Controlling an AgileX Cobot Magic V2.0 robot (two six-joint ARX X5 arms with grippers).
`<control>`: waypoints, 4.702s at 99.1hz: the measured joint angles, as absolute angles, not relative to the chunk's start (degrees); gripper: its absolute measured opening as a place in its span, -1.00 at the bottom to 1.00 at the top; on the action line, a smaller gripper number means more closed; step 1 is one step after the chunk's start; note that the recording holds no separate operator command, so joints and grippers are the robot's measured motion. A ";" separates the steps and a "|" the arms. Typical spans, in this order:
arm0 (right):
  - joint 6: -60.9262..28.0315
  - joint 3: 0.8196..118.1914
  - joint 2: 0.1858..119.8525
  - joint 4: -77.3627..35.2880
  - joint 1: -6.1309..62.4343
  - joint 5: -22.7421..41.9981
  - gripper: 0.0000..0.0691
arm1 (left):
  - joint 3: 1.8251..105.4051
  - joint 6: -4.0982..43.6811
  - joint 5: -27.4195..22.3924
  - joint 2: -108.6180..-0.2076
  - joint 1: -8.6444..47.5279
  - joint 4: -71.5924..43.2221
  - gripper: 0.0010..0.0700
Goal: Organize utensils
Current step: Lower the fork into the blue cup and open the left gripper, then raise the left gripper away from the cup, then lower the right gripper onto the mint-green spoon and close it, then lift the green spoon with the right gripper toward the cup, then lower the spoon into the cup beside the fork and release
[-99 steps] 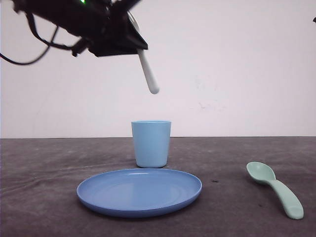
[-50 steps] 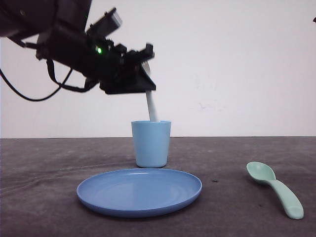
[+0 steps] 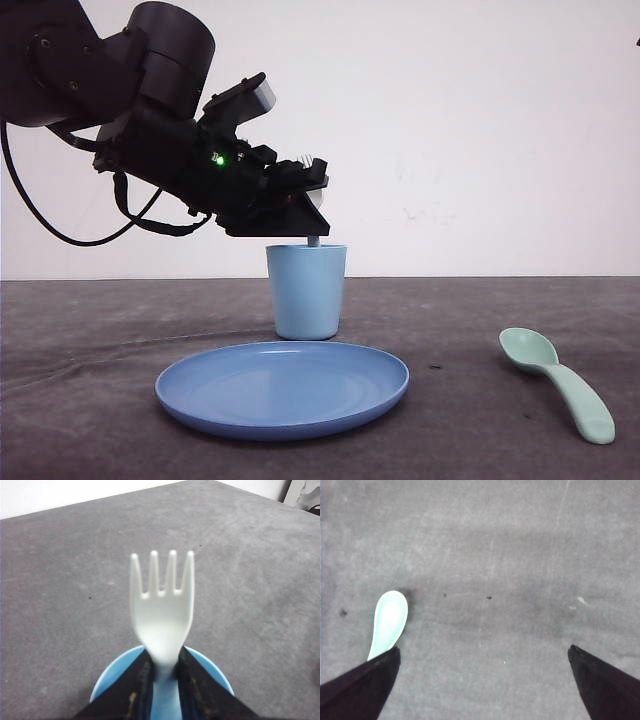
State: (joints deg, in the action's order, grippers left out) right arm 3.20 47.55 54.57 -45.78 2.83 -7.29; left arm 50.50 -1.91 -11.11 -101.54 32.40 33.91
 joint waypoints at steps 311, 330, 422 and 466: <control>10.96 56.88 83.15 -12.16 25.52 -21.30 -0.91 | 49.76 2.37 -4.47 -47.66 4.14 -35.18 -0.33; 10.96 56.97 83.15 2.90 26.46 -23.18 -0.91 | 49.76 2.37 -4.47 -47.66 4.14 -35.14 -0.33; 1.26 56.97 103.55 40.97 31.05 -17.61 -0.91 | 49.76 2.37 -4.47 -47.66 4.14 -35.16 -0.33; 1.26 56.97 108.38 40.82 31.14 -17.58 -0.91 | 49.76 2.37 -4.47 -47.66 4.14 -35.11 -0.33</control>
State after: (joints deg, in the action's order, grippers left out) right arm 1.26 56.97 108.38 40.82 31.14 -17.58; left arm 49.76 2.37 -4.47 -47.66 4.14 -35.11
